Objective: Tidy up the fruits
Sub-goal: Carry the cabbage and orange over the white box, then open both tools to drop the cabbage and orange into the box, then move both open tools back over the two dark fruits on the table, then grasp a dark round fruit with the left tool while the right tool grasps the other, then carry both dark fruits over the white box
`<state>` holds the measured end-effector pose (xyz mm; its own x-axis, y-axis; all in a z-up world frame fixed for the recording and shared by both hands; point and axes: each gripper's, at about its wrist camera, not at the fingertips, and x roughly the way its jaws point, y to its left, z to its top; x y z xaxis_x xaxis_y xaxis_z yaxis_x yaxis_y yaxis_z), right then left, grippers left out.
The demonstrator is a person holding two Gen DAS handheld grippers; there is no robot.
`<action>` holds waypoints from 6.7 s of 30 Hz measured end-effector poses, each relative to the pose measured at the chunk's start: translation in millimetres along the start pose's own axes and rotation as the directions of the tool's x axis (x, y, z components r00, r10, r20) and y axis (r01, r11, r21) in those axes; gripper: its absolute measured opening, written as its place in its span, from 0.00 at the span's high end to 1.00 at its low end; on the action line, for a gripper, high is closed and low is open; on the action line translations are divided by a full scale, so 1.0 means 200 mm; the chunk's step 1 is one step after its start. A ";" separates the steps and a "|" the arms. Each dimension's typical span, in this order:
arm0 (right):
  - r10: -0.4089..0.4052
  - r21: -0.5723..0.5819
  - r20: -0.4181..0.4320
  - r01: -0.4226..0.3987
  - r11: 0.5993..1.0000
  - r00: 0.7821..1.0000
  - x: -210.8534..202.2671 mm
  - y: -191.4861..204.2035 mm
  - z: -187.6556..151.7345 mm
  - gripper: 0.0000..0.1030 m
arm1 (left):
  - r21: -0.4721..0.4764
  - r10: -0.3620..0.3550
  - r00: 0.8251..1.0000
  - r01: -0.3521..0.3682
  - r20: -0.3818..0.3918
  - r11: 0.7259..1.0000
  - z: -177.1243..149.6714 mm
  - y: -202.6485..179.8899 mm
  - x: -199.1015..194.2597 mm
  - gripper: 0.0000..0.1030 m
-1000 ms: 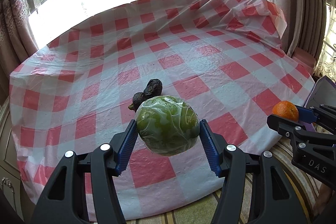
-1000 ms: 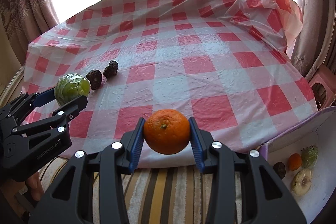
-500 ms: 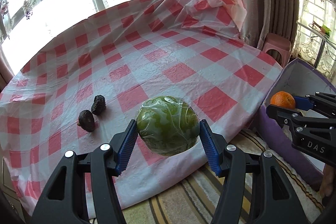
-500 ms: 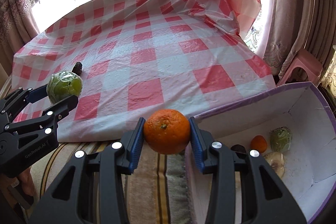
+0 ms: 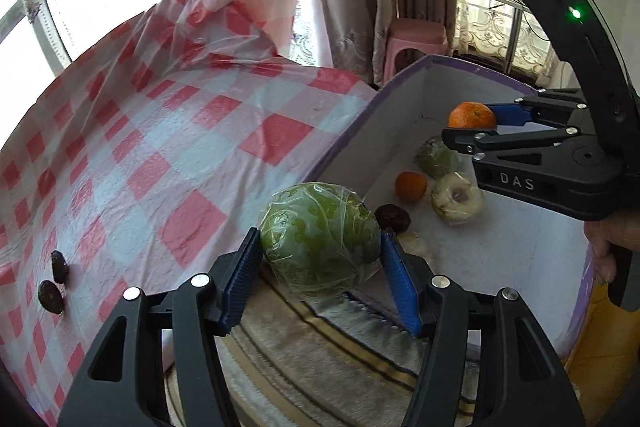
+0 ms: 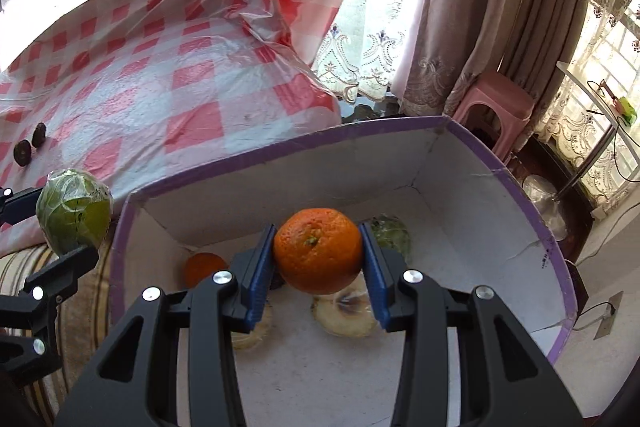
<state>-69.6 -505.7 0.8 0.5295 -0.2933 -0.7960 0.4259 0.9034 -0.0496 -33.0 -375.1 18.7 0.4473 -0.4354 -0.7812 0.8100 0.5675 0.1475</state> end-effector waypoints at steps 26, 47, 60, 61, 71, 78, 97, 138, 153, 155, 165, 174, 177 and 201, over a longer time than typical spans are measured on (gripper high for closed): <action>-0.238 -0.189 -0.230 0.197 0.962 0.944 0.36 -0.17 -0.06 0.59 | 0.305 -0.173 0.957 0.241 -0.234 0.921 -0.02 -0.59 0.35 0.49; -0.275 -0.182 -0.201 0.240 0.954 0.940 0.35 -0.18 -0.05 0.27 | 0.262 -0.238 0.953 0.282 -0.185 0.923 0.00 -0.52 0.32 0.28; -0.165 -0.063 -0.113 0.159 0.985 0.980 0.14 -0.14 0.06 0.19 | 0.102 -0.217 0.976 0.214 0.018 0.971 0.08 -0.15 0.04 0.23; -0.138 -0.045 -0.091 0.135 0.990 0.986 0.11 -0.13 0.08 0.19 | 0.084 -0.203 0.979 0.200 0.032 0.976 0.09 -0.10 0.01 0.23; 0.112 0.020 0.093 -0.115 0.993 0.989 -0.10 0.19 0.32 0.19 | -0.245 -0.046 0.990 0.078 0.136 0.966 0.02 0.55 -0.12 0.23; 0.213 -0.030 0.109 -0.211 0.977 0.971 -0.08 0.56 0.40 0.19 | -0.466 0.054 0.985 0.028 0.162 0.885 -0.14 0.98 -0.24 0.25; 0.437 -0.171 0.062 -0.422 0.891 0.897 0.01 1.48 0.51 0.19 | -0.835 0.176 0.973 0.026 0.146 0.550 -0.80 1.72 -0.34 0.49; 0.427 -0.084 0.092 -0.420 0.904 0.900 0.23 1.59 0.54 0.19 | -0.670 0.140 0.989 -0.079 0.038 0.738 -0.64 1.59 -0.08 0.57; 0.423 -0.202 0.061 -0.404 0.892 0.904 0.22 1.78 0.52 0.19 | -0.785 0.307 0.951 -0.168 0.030 0.596 -0.77 1.72 -0.22 0.63; 0.423 -0.250 0.049 -0.399 0.882 0.905 0.21 1.85 0.50 0.19 | -0.809 0.327 0.944 -0.167 0.034 0.564 -0.81 1.75 -0.25 0.63; 0.335 -0.473 0.037 -0.279 0.836 0.942 0.21 2.14 0.44 0.23 | -0.876 0.407 0.913 -0.165 0.038 0.452 -0.91 1.82 -0.34 0.63; 0.356 -0.494 -0.001 -0.310 0.812 0.935 0.24 2.21 0.45 0.55 | -0.873 0.401 0.915 -0.164 0.039 0.459 -0.91 1.82 -0.33 0.63; 0.364 -0.493 -0.001 -0.317 0.810 0.931 0.24 2.21 0.45 0.61 | -0.869 0.402 0.915 -0.167 0.040 0.467 -0.91 1.81 -0.33 0.63; 0.437 -0.295 0.091 -0.395 0.870 0.895 0.06 1.74 0.38 0.62 | -0.786 0.535 0.843 -0.292 0.058 0.545 -0.76 1.57 -0.44 0.63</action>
<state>139.7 -219.0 19.4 0.7266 0.1045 -0.6791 -0.0554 0.9941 0.0936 124.3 -53.0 41.3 0.8321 -0.1040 -0.5448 0.0128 0.9856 -0.1687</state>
